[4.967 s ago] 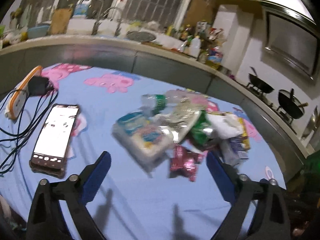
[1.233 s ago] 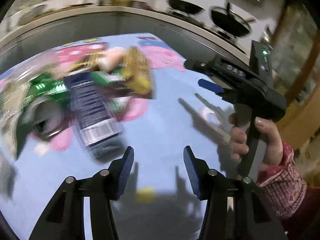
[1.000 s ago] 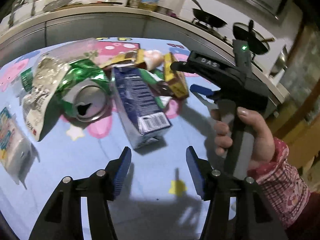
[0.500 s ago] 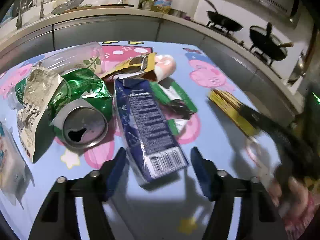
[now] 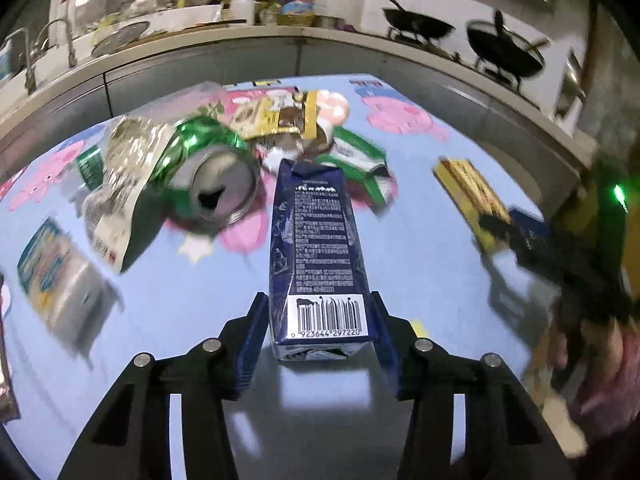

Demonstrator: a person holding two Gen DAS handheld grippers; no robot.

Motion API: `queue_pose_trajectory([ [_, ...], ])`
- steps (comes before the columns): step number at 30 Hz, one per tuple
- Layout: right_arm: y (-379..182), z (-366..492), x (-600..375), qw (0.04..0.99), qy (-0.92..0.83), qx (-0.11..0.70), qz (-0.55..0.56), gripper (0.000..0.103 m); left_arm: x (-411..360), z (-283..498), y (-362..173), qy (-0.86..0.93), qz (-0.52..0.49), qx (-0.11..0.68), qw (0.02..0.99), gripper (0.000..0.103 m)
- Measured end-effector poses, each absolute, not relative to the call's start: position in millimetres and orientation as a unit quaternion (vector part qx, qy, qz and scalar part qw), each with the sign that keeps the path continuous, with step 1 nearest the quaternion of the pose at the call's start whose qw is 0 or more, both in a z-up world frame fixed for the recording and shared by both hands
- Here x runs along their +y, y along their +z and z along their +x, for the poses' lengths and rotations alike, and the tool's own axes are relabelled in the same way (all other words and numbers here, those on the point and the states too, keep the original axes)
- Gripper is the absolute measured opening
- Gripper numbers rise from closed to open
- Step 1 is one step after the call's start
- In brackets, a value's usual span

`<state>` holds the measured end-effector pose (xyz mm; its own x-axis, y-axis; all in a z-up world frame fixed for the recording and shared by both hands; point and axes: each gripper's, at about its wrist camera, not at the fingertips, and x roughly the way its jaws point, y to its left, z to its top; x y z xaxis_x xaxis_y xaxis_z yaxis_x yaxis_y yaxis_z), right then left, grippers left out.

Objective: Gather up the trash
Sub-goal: 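Grasp the yellow box with the right tool while the left tool grasps the blue carton, then carry yellow box and blue carton to the wastebasket and release both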

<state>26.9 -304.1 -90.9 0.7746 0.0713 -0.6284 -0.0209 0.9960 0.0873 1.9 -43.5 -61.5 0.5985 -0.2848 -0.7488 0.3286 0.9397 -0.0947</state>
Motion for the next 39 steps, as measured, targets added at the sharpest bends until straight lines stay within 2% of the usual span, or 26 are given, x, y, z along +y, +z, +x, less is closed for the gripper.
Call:
queue_pose_trajectory([
  [3, -94.7, 23.6, -304.2, 0.941, 0.020, 0.336, 0.039, 0.076, -37.2, 0.4, -58.1, -0.157, 0.030, 0.413, 0.897, 0.051],
  [4, -96.8, 23.0, -304.5, 0.940, 0.017, 0.338, 0.039, 0.076, -36.4, 2.1, -56.1, -0.150, 0.027, 0.408, 0.900, 0.055],
  [7, -99.0, 22.8, -306.1, 0.939, 0.011, 0.342, 0.038, 0.076, -42.2, 7.5, -54.0, -0.140, 0.017, 0.402, 0.905, 0.078],
  [12, -95.5, 19.6, -307.5, 0.942, 0.002, 0.334, 0.034, 0.079, -59.1, 16.5, -61.9, -0.129, 0.046, 0.403, 0.905, 0.078],
  [13, -95.8, 20.2, -308.3, 0.942, 0.002, 0.333, 0.035, 0.079, -59.2, 17.8, -63.6, -0.126, 0.043, 0.405, 0.904, 0.076],
  [15, -96.9, 21.8, -307.4, 0.942, 0.003, 0.334, 0.035, 0.079, -55.6, 20.7, -68.2, -0.123, 0.037, 0.416, 0.900, 0.052],
  [20, -103.9, 30.0, -304.6, 0.938, 0.014, 0.346, 0.034, 0.077, -44.1, 14.2, -62.9, -0.141, 0.019, 0.415, 0.899, 0.049],
  [21, -104.5, 30.0, -304.5, 0.939, 0.010, 0.343, 0.034, 0.062, -42.1, 11.4, -59.8, -0.147, 0.011, 0.412, 0.899, 0.049],
  [22, -104.4, 29.4, -304.3, 0.940, 0.009, 0.341, 0.034, 0.059, -39.4, 7.9, -55.3, -0.154, 0.003, 0.407, 0.900, 0.049],
  [29, -89.5, 13.1, -314.0, 0.953, 0.003, 0.298, 0.054, 0.058, -57.7, 1.2, -12.9, -0.217, -0.005, 0.348, 0.912, 0.049],
  [34, -77.6, 3.7, -328.9, 0.960, -0.014, 0.274, 0.059, 0.058, -97.5, 23.1, -7.7, -0.264, -0.004, 0.348, 0.900, 0.049],
  [39, -83.1, 5.6, -350.2, 0.954, -0.032, 0.288, 0.072, 0.058, -138.9, 43.3, -12.5, -0.291, 0.011, 0.353, 0.889, 0.049],
])
